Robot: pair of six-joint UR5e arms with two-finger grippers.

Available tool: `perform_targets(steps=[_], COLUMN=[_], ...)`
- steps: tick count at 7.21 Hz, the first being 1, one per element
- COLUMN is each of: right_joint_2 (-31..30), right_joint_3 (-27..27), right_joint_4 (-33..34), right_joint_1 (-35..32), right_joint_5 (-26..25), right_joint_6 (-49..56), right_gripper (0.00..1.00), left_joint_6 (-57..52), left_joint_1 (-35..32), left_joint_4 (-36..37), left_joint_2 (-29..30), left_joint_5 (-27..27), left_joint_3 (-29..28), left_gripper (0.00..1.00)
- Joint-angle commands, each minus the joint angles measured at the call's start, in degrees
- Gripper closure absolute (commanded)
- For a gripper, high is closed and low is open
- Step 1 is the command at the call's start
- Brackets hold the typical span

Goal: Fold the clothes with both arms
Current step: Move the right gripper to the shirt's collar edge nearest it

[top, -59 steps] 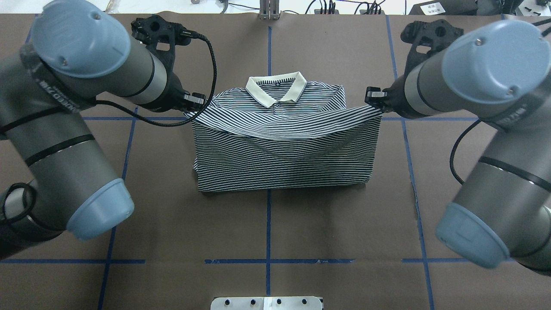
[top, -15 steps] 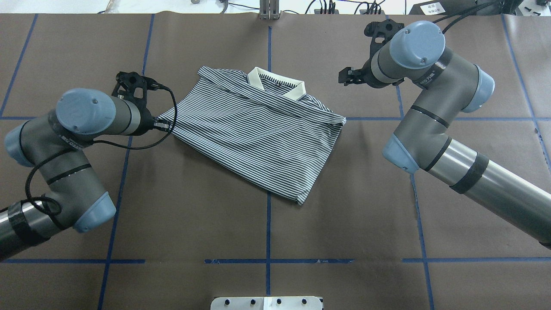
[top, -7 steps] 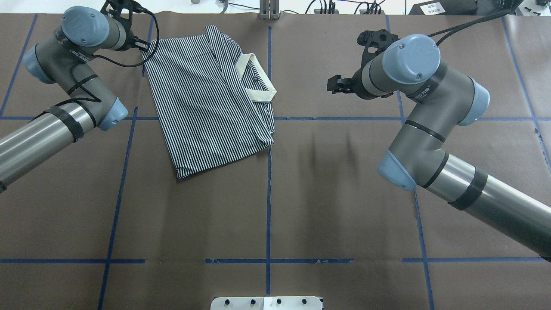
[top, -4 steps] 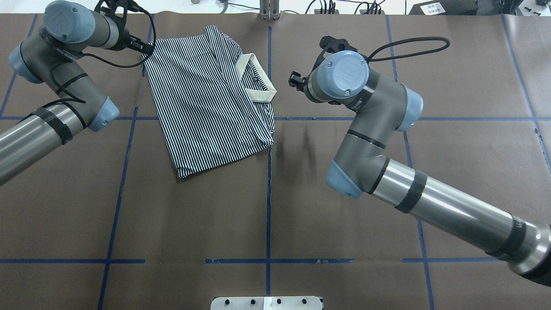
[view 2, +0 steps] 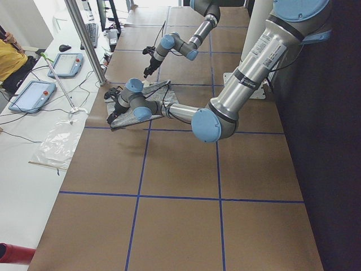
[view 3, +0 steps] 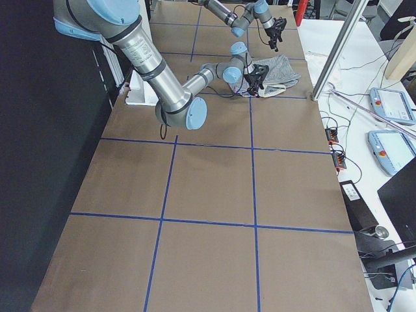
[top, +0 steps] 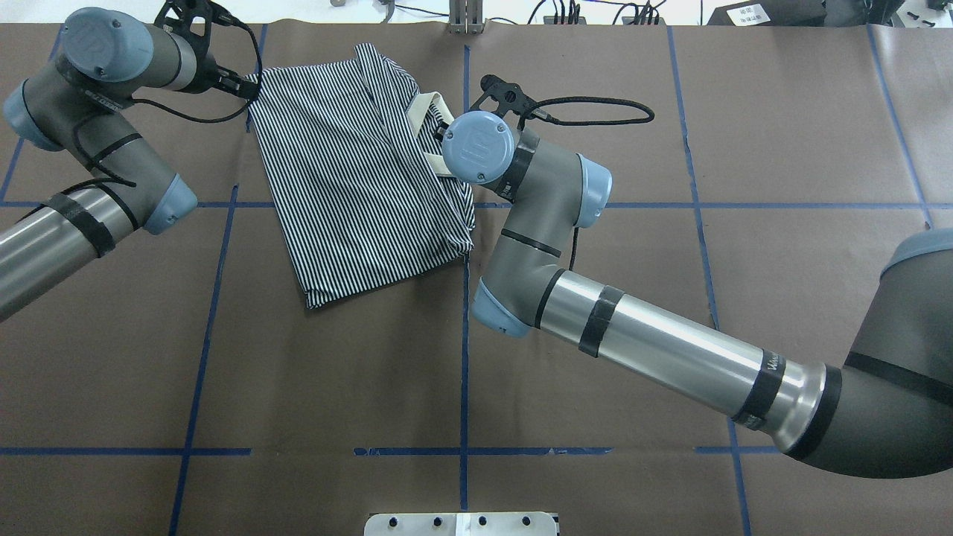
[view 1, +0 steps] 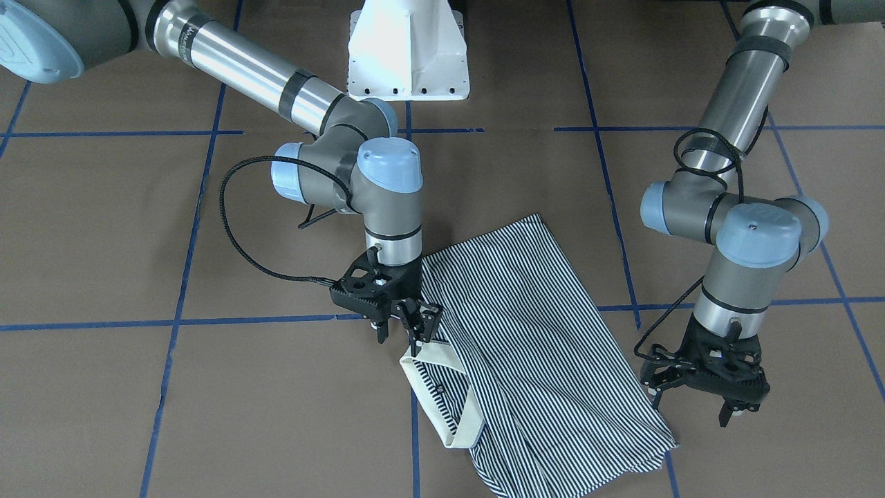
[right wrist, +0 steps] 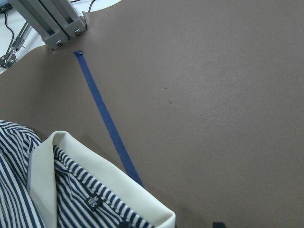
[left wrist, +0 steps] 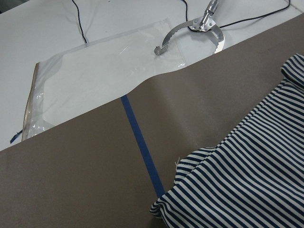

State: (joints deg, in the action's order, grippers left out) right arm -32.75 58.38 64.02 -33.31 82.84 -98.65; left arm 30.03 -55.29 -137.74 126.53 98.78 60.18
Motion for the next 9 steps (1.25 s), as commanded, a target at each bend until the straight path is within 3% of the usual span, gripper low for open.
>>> perform_targets(steps=[1,5,6,8,9], right_joint_2=[3.12,3.13,3.22,3.22,3.3], right_joint_3=[-6.33,-7.67,-7.76,-7.76,-7.67], right_joint_4=[-3.9,-3.91,-3.82,-3.82,-3.82], right_joint_1=[0.08,0.35,0.61,0.79,0.79], right_joint_5=[-0.66,-0.75,-0.84,-0.84,-0.84], right_joint_6=[-0.23,-0.14,-0.14,-0.23,-0.31], right_gripper=[0.34,0.36,0.42,0.66,0.86], left_joint_6=[0.03,0.03,0.03,0.03,0.03], left_joint_1=[0.0,0.0,0.0,0.0,0.0], left_joint_4=[-0.07,-0.07,0.02,-0.07,-0.07], left_joint_2=[-0.23,-0.23,-0.23,-0.15,-0.23], left_joint_5=[0.0,0.0,0.0,0.0,0.09], left_joint_3=[0.03,0.03,0.03,0.03,0.11], left_gripper=[0.0,0.0,0.0,0.0,0.0])
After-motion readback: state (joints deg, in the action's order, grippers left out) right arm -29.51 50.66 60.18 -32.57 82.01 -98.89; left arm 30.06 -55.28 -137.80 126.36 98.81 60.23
